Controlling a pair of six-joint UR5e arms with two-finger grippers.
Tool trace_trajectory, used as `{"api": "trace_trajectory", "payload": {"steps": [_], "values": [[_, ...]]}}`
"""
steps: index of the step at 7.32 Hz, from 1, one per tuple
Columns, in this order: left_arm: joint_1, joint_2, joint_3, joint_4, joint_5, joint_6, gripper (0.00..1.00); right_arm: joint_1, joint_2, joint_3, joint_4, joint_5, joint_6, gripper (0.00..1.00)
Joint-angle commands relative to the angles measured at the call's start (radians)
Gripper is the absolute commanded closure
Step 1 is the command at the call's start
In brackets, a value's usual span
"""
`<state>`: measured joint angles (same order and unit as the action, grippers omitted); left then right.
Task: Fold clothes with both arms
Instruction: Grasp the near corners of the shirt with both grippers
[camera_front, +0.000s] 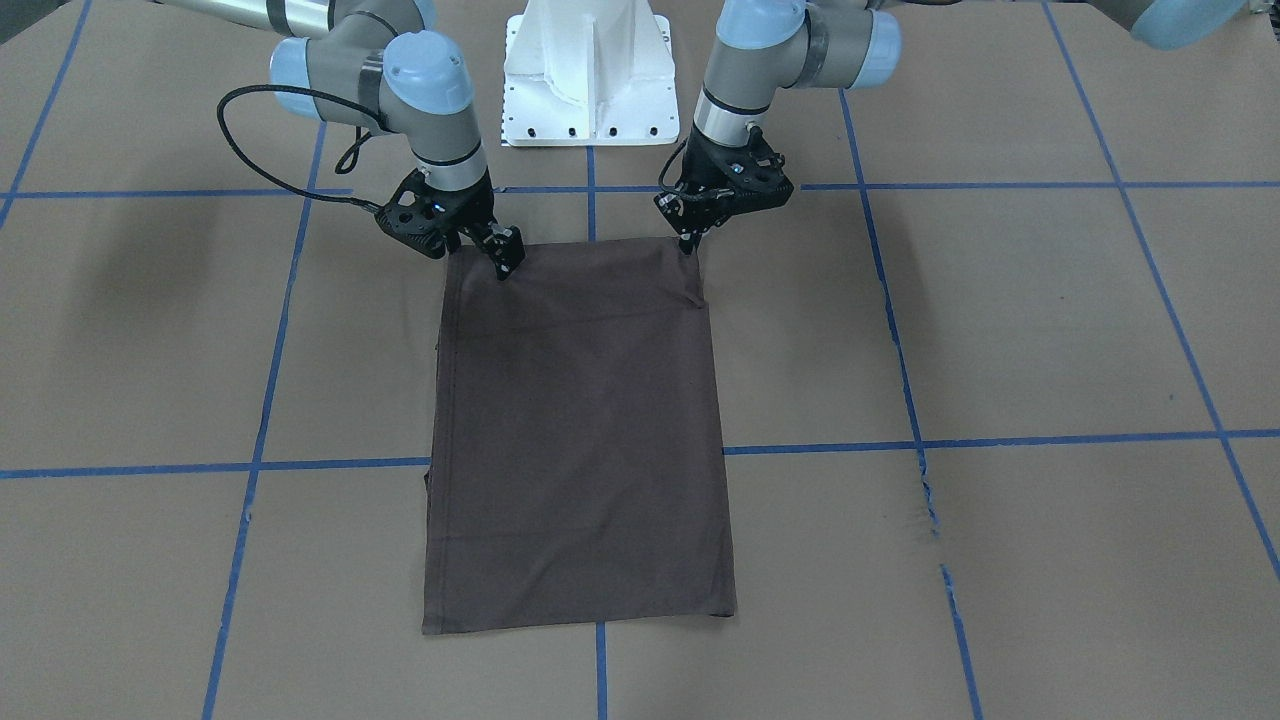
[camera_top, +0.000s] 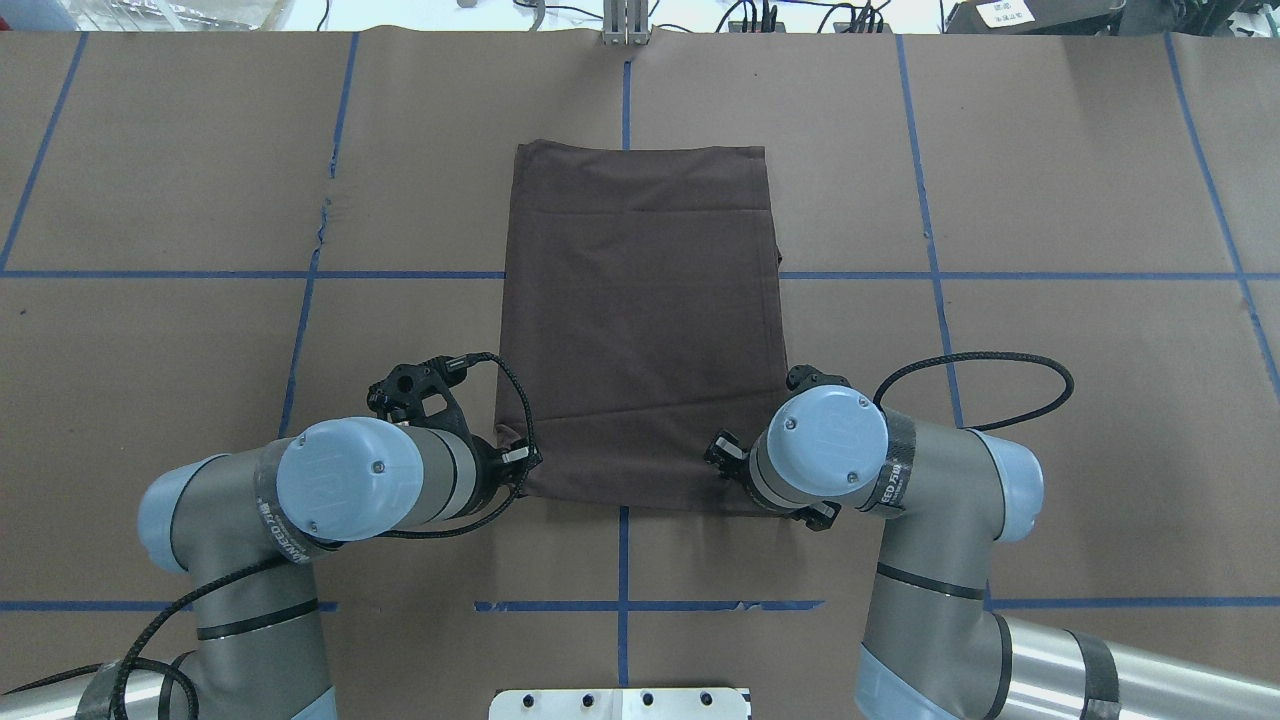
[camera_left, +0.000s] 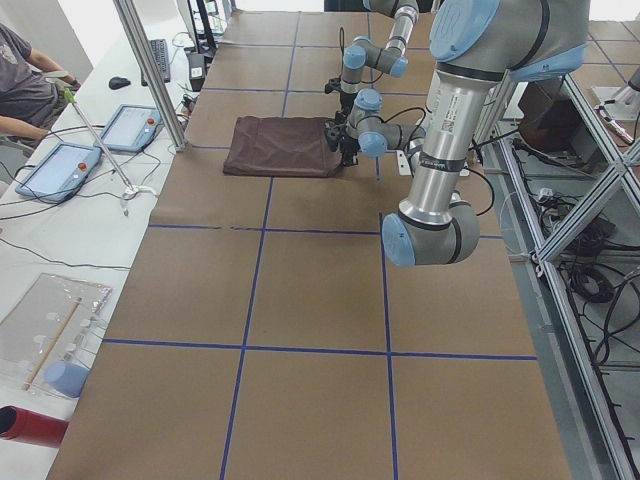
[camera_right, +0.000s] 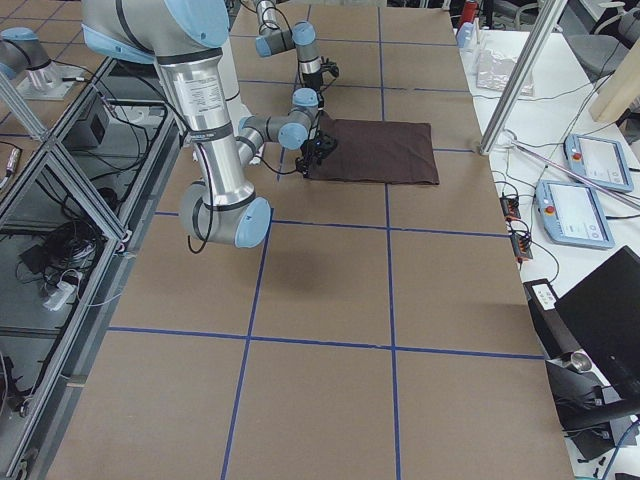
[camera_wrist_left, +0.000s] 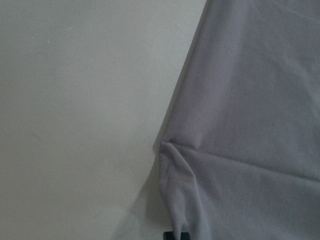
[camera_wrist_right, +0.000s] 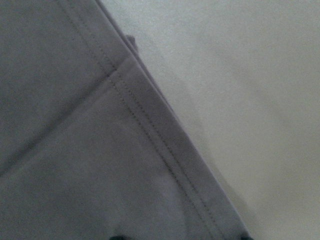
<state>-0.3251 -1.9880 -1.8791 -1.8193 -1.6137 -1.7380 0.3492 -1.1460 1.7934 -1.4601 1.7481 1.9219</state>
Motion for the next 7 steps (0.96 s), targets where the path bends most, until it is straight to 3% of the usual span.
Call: {"api": "trace_trajectory", "payload": {"steps": [1, 2, 4, 7], "values": [[-0.002, 0.000, 0.000, 0.002, 0.000, 0.000, 1.00, -0.002, 0.002, -0.003, -0.002, -0.001, 0.000, 0.71], [0.000, 0.000, 0.000, 0.000, 0.000, 0.000, 1.00, -0.002, 0.003, -0.003, -0.002, -0.001, 0.000, 0.83], [-0.002, 0.000, 0.000, 0.000, 0.000, 0.000, 1.00, -0.002, 0.011, -0.003, -0.002, -0.001, -0.001, 0.96], [-0.003, 0.001, 0.000, 0.002, 0.000, 0.000, 1.00, 0.007, 0.015, -0.002, -0.002, -0.001, -0.001, 1.00]]}}
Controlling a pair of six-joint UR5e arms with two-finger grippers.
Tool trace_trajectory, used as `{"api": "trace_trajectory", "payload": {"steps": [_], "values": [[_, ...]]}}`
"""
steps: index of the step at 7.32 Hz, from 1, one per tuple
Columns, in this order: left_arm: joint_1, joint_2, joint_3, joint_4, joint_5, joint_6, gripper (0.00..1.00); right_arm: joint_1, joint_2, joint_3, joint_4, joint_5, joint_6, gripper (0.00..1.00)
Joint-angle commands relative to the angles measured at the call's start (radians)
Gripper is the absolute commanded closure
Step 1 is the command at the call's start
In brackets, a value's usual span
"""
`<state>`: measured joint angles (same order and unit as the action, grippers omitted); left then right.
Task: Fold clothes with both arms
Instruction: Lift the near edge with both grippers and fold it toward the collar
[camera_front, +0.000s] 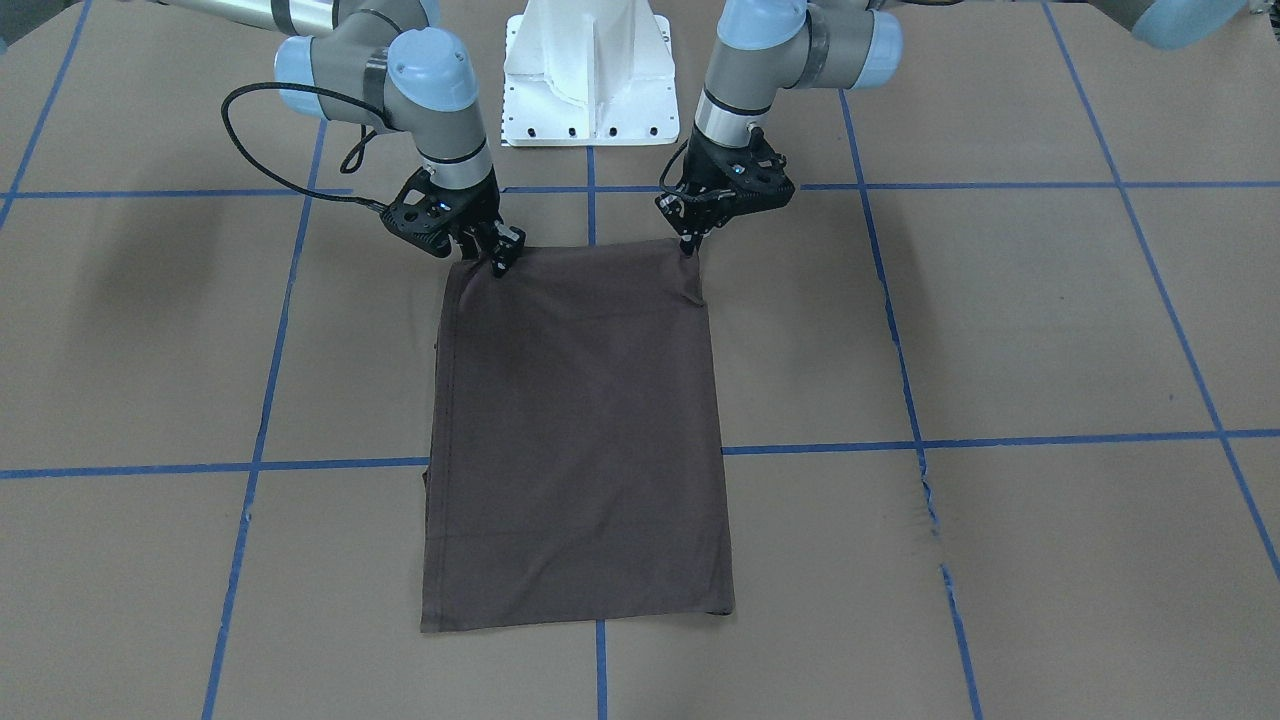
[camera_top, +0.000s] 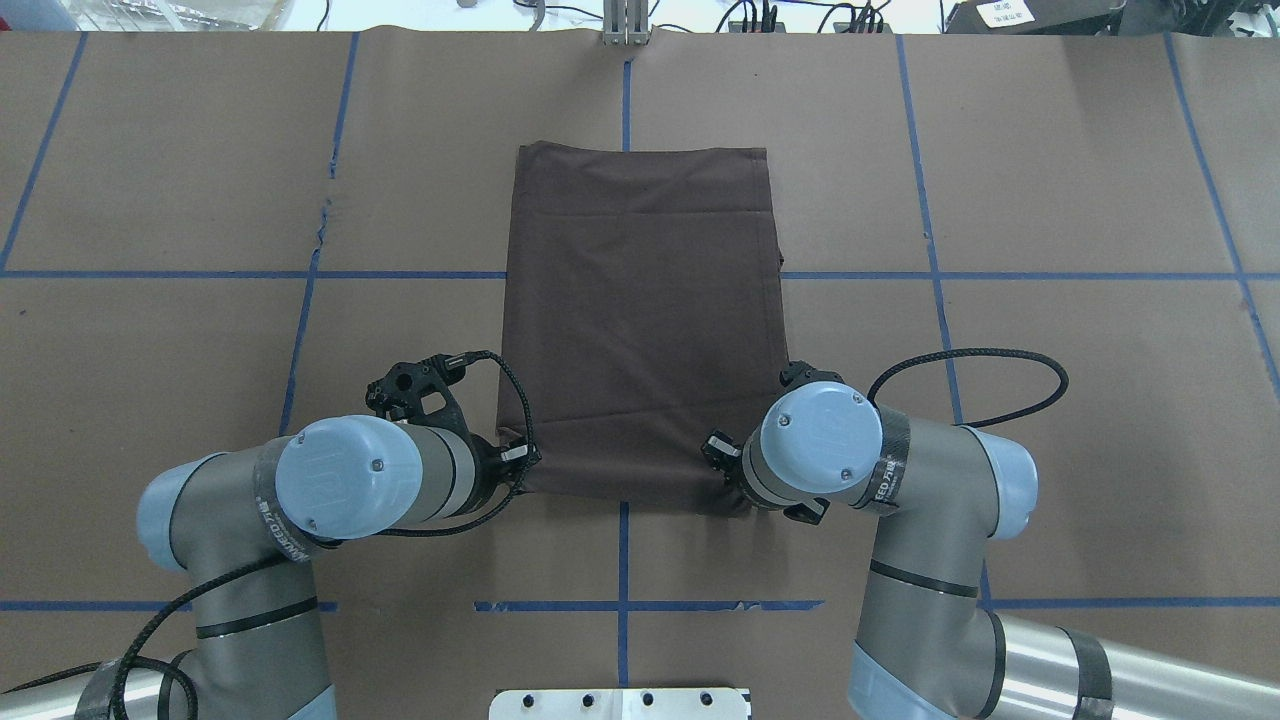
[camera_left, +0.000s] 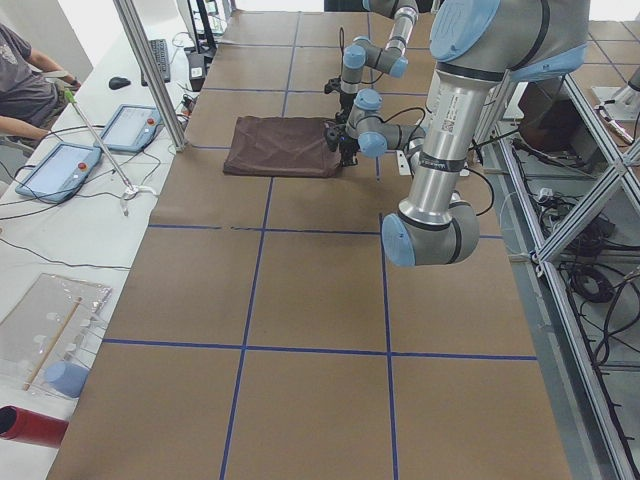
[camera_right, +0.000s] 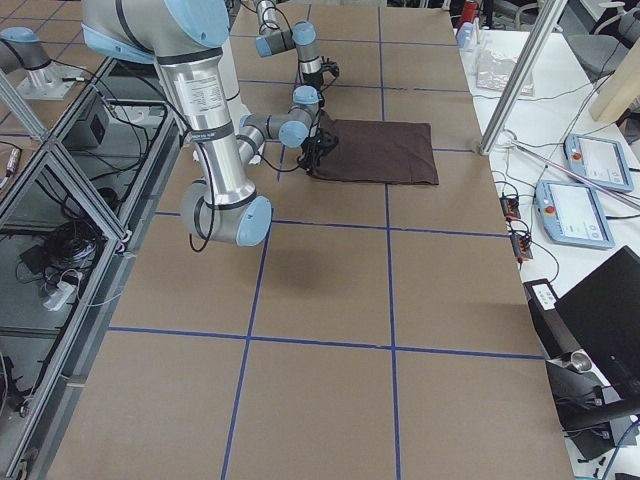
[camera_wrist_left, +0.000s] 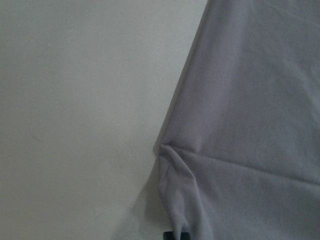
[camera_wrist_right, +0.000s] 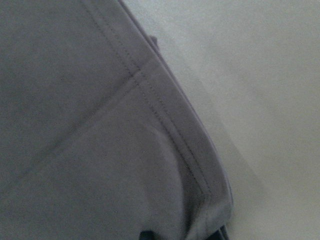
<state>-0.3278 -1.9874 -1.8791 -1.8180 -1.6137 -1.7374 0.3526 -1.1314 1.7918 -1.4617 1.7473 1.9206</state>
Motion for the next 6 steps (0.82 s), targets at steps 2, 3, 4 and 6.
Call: {"api": "trace_trajectory", "payload": {"steps": [2, 3, 4, 6], "values": [[0.000, -0.001, 0.000, 0.000, 0.000, -0.001, 1.00, 0.005, 0.004, 0.000, 0.001, 0.000, 0.000, 1.00], [0.000, -0.001, 0.000, 0.000, 0.000, -0.001, 1.00, 0.011, 0.013, 0.000, 0.001, 0.000, 0.000, 1.00], [0.000, -0.004, -0.003, 0.000, 0.000, -0.001, 1.00, 0.019, 0.022, 0.001, 0.001, 0.001, -0.002, 1.00], [0.001, 0.008, -0.044, 0.000, -0.003, -0.001, 1.00, 0.022, 0.016, 0.046, 0.001, 0.006, -0.002, 1.00]]}}
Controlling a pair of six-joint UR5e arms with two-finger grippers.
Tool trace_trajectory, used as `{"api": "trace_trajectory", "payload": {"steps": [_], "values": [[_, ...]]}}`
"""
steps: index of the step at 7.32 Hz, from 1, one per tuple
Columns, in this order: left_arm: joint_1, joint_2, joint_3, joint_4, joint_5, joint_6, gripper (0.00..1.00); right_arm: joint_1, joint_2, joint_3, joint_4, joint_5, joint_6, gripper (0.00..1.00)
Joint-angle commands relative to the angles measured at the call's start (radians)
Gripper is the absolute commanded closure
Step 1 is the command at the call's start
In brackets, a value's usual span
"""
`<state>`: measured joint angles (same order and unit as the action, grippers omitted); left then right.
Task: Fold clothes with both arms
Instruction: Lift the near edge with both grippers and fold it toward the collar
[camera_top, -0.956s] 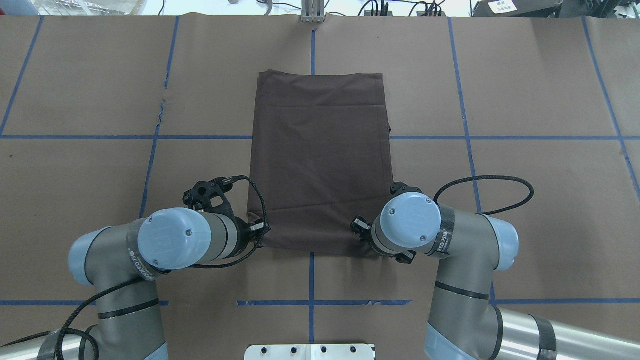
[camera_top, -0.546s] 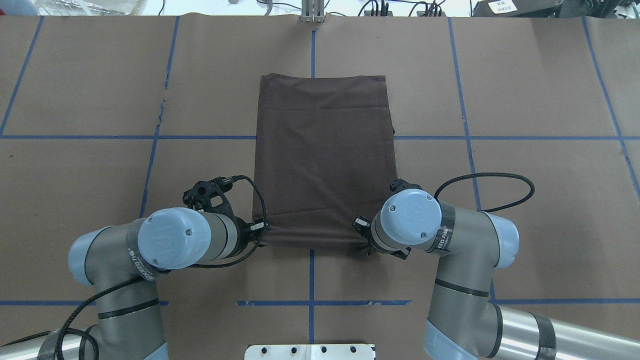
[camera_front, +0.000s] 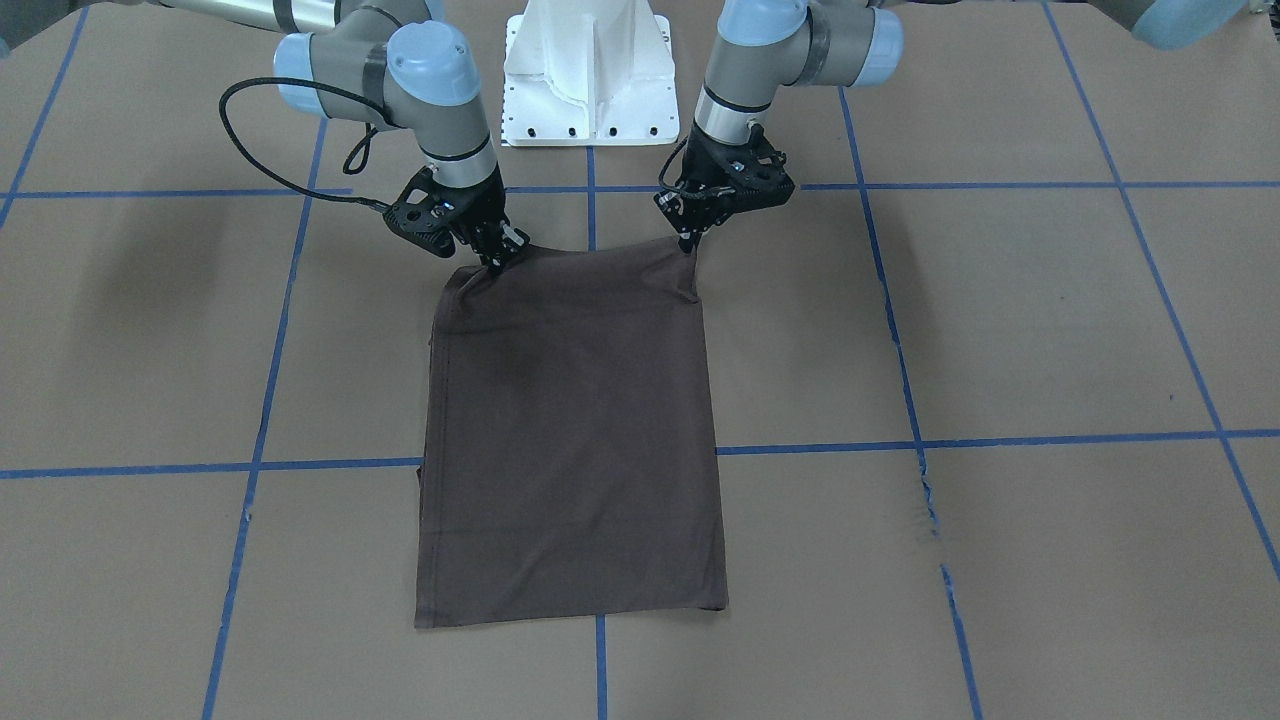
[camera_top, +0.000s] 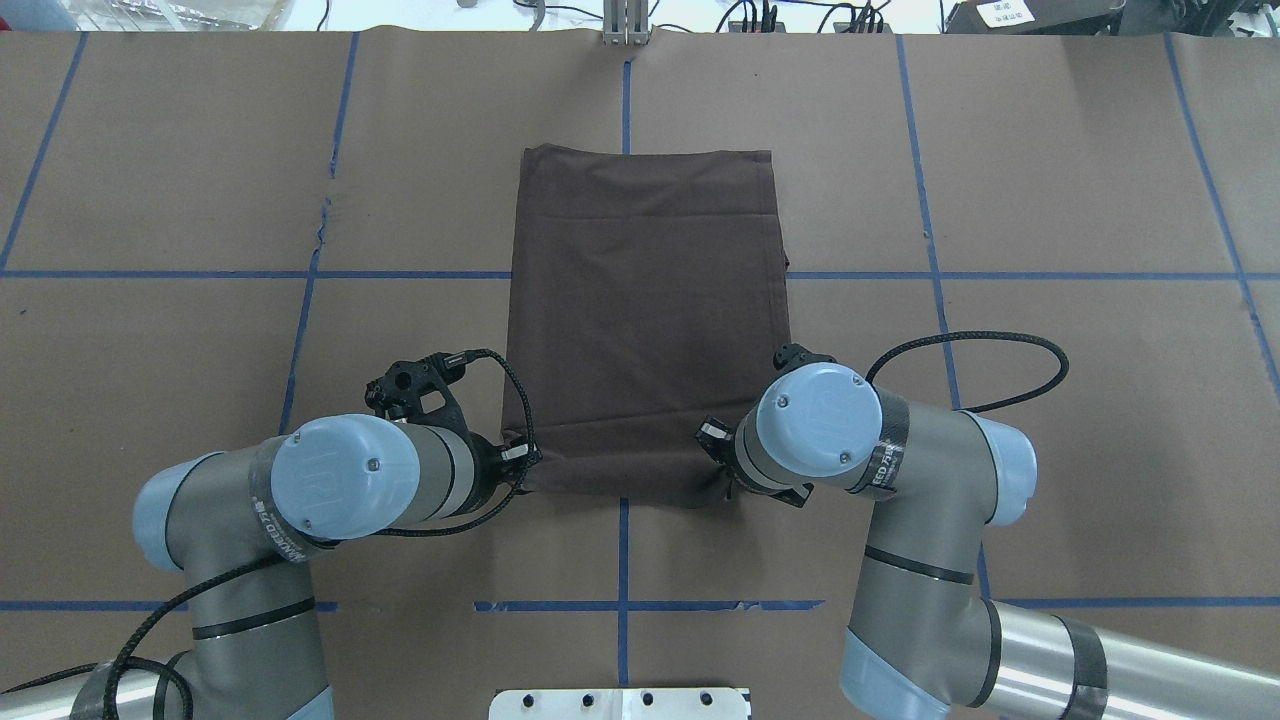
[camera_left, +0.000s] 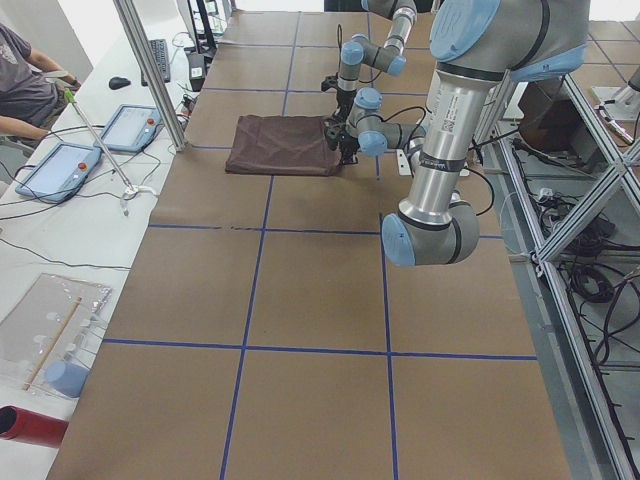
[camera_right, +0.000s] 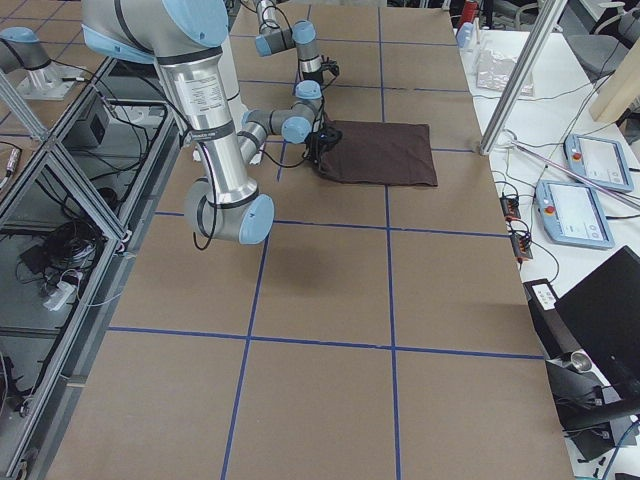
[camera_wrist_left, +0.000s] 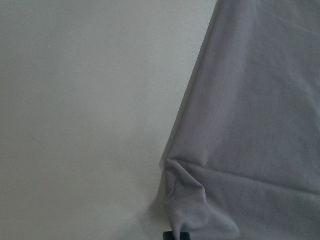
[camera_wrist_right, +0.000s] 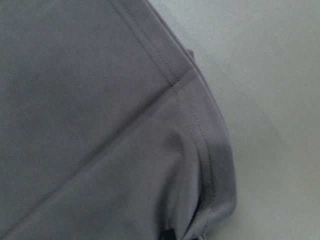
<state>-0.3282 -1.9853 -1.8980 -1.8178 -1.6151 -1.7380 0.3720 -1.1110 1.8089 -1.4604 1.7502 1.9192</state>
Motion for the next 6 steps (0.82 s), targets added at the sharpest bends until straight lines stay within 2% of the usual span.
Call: {"api": "trace_trajectory", "payload": {"steps": [1, 2, 4, 5, 6], "values": [[0.009, 0.002, -0.041, 0.000, -0.005, -0.005, 1.00, 0.007, -0.018, 0.071, -0.002, 0.012, -0.005, 1.00], [0.039, 0.020, -0.103, 0.040, -0.006, -0.012, 1.00, -0.011, -0.059, 0.152, -0.002, 0.023, -0.005, 1.00], [0.124, 0.029, -0.281, 0.224, -0.037, -0.018, 1.00, -0.045, -0.175, 0.317, 0.011, 0.049, -0.006, 1.00], [0.145, 0.029, -0.320, 0.242, -0.042, -0.032, 1.00, -0.048, -0.174, 0.325, 0.012, 0.069, -0.005, 1.00], [0.150, 0.023, -0.311, 0.239, -0.046, -0.034, 1.00, -0.056, -0.158, 0.314, 0.012, 0.069, -0.008, 1.00]]}}
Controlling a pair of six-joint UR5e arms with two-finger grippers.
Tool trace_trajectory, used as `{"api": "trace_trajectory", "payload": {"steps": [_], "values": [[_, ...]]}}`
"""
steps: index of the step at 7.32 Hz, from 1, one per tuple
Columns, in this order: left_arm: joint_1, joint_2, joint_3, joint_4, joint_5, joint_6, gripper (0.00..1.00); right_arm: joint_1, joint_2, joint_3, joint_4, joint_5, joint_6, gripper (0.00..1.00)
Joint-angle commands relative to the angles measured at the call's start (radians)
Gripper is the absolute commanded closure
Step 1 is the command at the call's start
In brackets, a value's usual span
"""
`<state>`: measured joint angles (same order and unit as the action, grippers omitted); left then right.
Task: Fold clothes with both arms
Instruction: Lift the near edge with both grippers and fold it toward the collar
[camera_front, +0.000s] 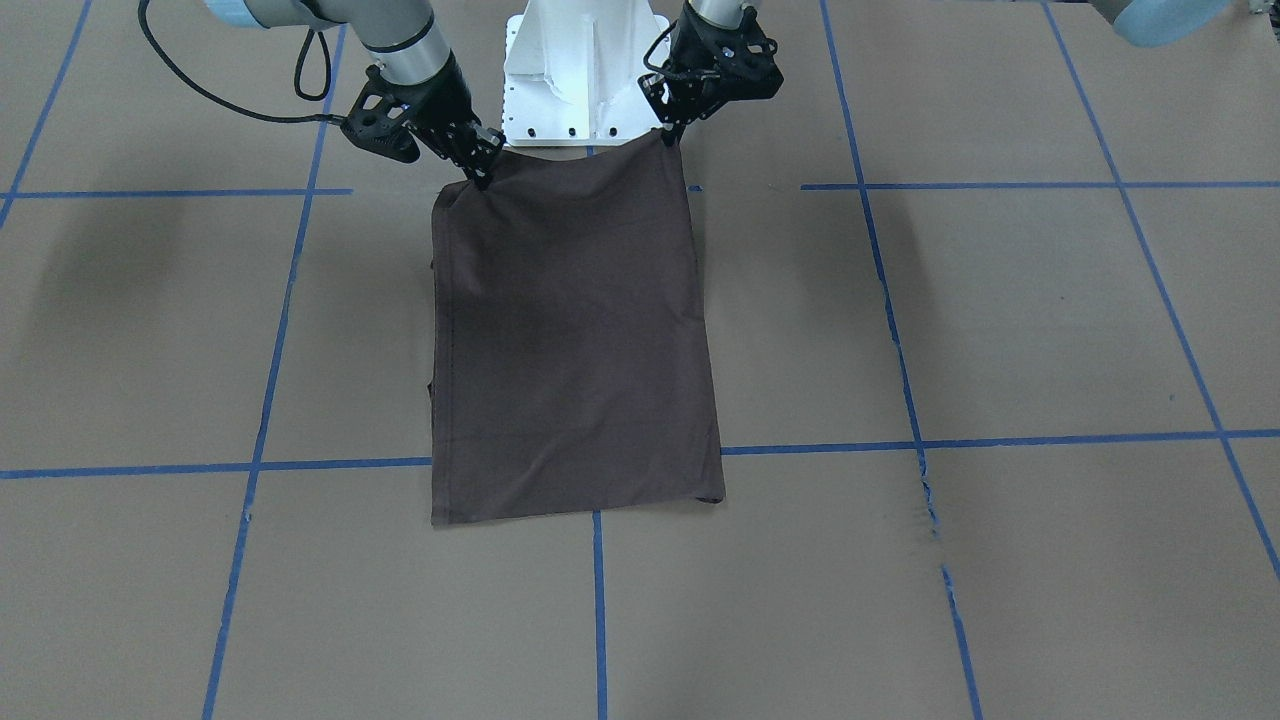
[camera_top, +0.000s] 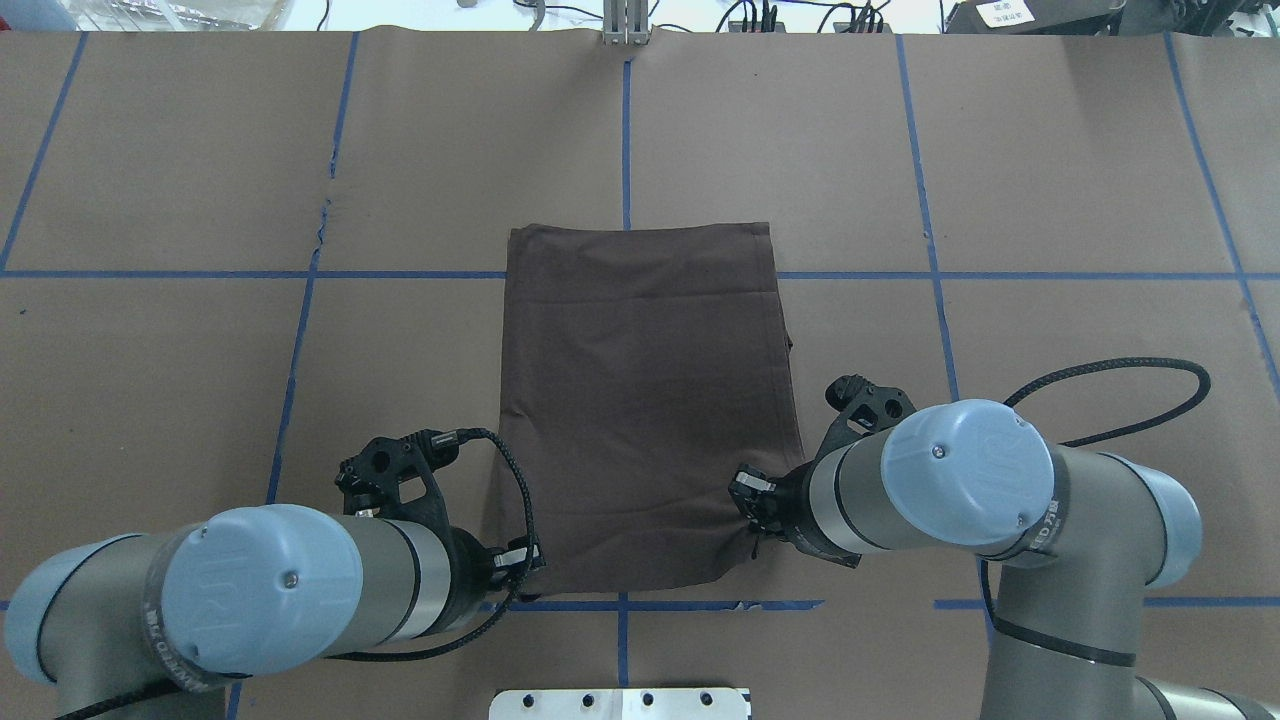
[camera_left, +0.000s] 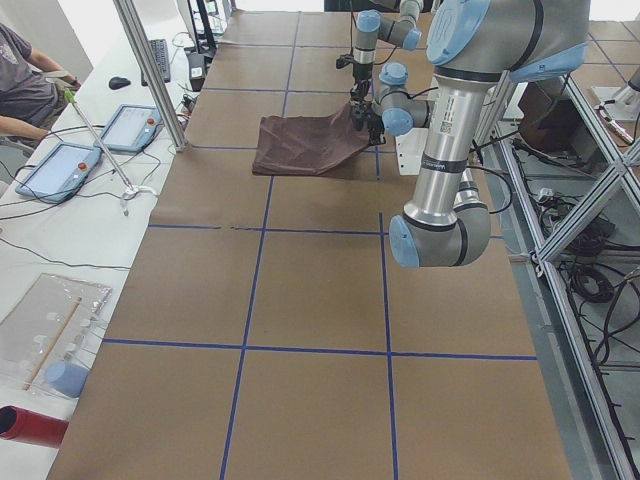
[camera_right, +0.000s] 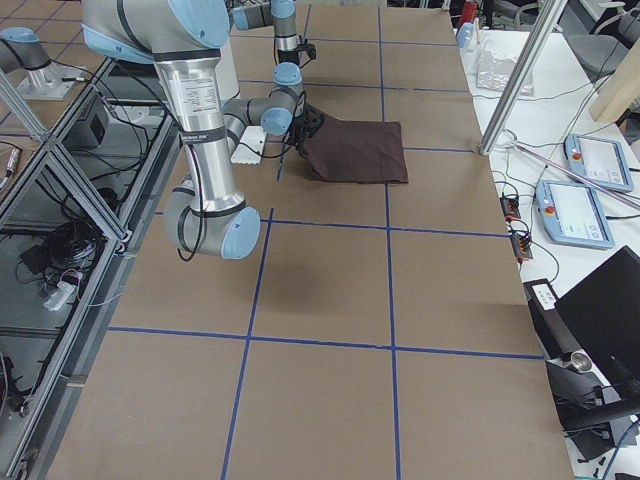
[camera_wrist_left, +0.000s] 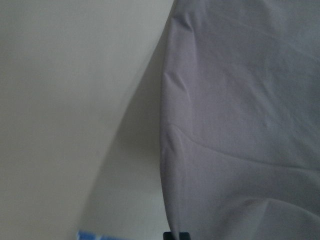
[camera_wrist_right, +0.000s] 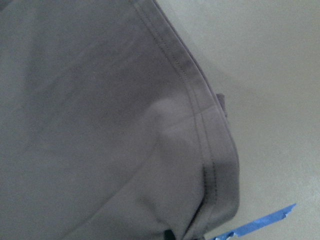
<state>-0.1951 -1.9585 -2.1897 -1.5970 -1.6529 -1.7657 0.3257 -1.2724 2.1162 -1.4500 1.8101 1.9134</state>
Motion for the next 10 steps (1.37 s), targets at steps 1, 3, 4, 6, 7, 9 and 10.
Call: {"api": "trace_trajectory", "payload": {"steps": [1, 3, 4, 6, 7, 9, 10], "values": [[0.020, -0.014, -0.016, 0.014, -0.010, 0.005, 1.00, -0.007, 0.016, -0.008, 0.002, -0.004, -0.013, 1.00], [-0.118, -0.039, 0.019, 0.006, -0.007, 0.050, 1.00, 0.114, 0.095, -0.063, -0.001, 0.003, -0.127, 1.00], [-0.189, -0.072, 0.106, -0.045, -0.008, 0.070, 1.00, 0.183, 0.146, -0.129, -0.004, 0.012, -0.190, 1.00], [-0.318, -0.131, 0.381, -0.252, -0.045, 0.132, 1.00, 0.323, 0.282, -0.381, -0.001, 0.116, -0.328, 1.00], [-0.375, -0.148, 0.469, -0.299, -0.053, 0.173, 1.00, 0.347, 0.363, -0.527, 0.003, 0.135, -0.373, 1.00], [-0.406, -0.174, 0.565, -0.378, -0.044, 0.212, 0.01, 0.360, 0.450, -0.759, 0.151, 0.135, -0.375, 0.08], [-0.462, -0.228, 0.643, -0.420, -0.044, 0.251, 0.00, 0.406, 0.500, -0.854, 0.196, 0.153, -0.373, 0.00]]}}
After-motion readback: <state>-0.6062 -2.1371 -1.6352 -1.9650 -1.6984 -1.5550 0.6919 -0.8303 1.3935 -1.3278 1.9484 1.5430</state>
